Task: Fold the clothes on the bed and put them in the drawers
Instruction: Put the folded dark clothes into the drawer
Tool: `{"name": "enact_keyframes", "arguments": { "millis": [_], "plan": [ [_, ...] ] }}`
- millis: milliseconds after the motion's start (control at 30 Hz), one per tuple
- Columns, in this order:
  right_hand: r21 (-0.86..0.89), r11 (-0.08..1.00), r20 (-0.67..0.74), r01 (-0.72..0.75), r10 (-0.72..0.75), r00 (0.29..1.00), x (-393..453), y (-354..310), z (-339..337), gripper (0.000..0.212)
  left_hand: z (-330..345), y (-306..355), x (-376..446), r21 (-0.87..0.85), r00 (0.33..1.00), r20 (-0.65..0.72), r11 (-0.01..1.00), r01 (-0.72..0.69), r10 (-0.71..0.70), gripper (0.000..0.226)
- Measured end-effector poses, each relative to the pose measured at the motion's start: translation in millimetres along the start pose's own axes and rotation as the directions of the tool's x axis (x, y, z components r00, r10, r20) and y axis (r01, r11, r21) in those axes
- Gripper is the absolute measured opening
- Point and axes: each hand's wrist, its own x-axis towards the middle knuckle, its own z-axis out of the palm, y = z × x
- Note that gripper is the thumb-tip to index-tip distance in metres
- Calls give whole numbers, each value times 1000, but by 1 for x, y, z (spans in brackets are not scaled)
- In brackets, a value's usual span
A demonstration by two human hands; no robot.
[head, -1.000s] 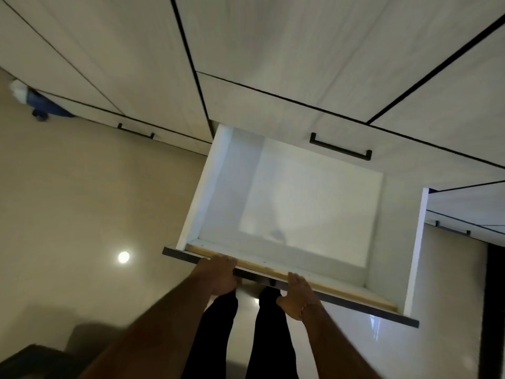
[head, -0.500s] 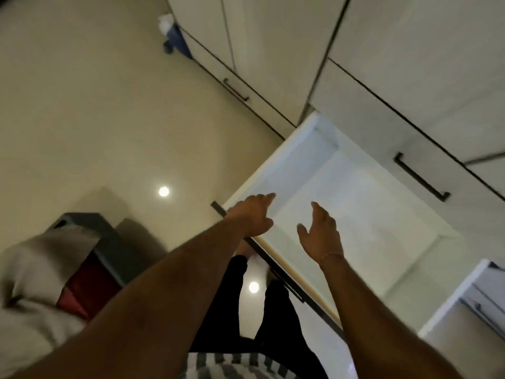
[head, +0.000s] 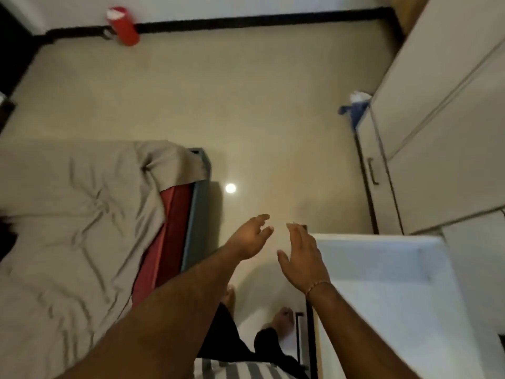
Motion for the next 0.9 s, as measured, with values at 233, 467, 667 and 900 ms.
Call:
{"name": "enact_keyframes", "arguments": {
  "millis": [233, 467, 667, 900],
  "plan": [
    [-117, 931, 143, 345, -328, 934, 37, -147, 43, 73, -96, -120, -78, -387, 920, -291, 912, 138, -262, 53],
    [-136, 785, 298, 604, -549, 781, 43, -324, 137, 72, -177, -265, -182, -628, 770, -417, 765, 140, -483, 49],
    [-87, 660, 495, 747, -621, 607, 27, -460, 232, 78, -239, -366, -291, -784, 540, -493, 618, 66, -683, 47],
    [-27, 525, 601, 851, -672, 433, 36, -567, 305, 79, -285, -428, -353, -893, 224, -447, 419, -165, -866, 23]
  ]
}}
